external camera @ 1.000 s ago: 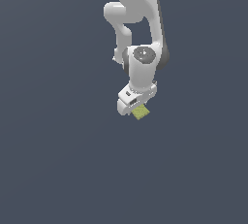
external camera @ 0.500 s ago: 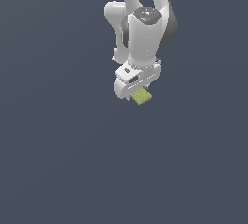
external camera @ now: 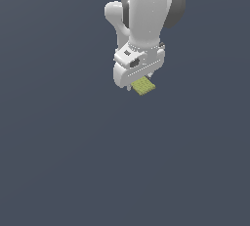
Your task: Pick up the object and move it to a goal position.
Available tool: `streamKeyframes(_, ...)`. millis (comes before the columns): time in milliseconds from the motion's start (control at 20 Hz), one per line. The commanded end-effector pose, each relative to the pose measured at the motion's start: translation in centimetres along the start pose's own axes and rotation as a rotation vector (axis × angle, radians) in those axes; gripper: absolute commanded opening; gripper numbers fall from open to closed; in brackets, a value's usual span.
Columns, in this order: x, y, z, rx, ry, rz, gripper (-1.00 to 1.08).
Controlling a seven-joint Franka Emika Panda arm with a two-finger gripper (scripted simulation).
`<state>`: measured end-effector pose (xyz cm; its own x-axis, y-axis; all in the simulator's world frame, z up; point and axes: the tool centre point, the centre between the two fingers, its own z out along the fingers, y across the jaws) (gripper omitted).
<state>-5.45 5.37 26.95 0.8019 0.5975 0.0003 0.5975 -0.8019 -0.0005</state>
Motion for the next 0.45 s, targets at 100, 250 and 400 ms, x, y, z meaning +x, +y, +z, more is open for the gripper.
streamKeyframes(100,-0.03,0.04,-0.93,0.000,0.000,0.000,-1.00)
streamKeyframes(250,0.02,0.09,-0.80,0.000,0.000,0.001,-1.00)
streamKeyframes(400,0.06,0.11,-0.56,0.000,0.000,0.001,-1.00)
